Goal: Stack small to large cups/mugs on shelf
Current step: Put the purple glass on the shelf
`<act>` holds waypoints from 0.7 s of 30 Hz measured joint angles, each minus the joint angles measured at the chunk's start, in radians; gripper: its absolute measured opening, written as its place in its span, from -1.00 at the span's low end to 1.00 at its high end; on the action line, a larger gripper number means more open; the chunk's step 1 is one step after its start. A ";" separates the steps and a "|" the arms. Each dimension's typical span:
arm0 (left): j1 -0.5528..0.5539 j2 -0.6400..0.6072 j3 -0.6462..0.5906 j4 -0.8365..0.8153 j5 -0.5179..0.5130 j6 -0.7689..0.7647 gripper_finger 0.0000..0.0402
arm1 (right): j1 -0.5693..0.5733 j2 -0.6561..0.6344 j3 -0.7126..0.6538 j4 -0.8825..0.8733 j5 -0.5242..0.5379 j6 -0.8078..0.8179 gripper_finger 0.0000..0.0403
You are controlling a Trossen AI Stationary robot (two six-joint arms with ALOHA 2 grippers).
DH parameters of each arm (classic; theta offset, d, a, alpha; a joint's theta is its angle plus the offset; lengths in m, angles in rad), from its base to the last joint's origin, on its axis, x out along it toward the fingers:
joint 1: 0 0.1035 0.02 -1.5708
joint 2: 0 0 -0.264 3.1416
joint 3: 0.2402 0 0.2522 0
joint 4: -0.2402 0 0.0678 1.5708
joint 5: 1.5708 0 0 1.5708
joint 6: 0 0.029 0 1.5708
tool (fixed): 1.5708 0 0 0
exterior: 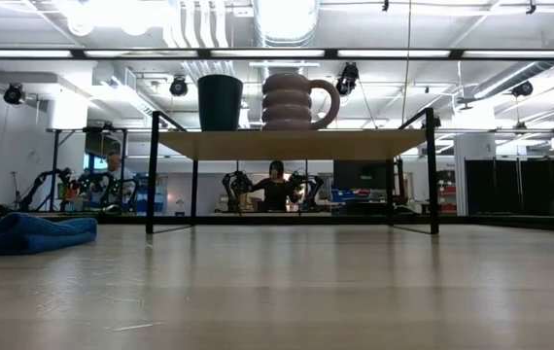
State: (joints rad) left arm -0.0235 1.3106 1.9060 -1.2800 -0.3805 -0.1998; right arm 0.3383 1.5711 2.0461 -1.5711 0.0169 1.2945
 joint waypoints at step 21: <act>0.000 0.000 -0.002 0.000 0.000 0.026 -0.58 | 0.439 -0.008 -0.455 0.241 -0.339 1.001 -0.63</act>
State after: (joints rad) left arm -0.0235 1.3109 1.9038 -1.2801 -0.3801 -0.1743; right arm 0.7772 1.5635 1.5916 -1.3299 -0.3217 2.2954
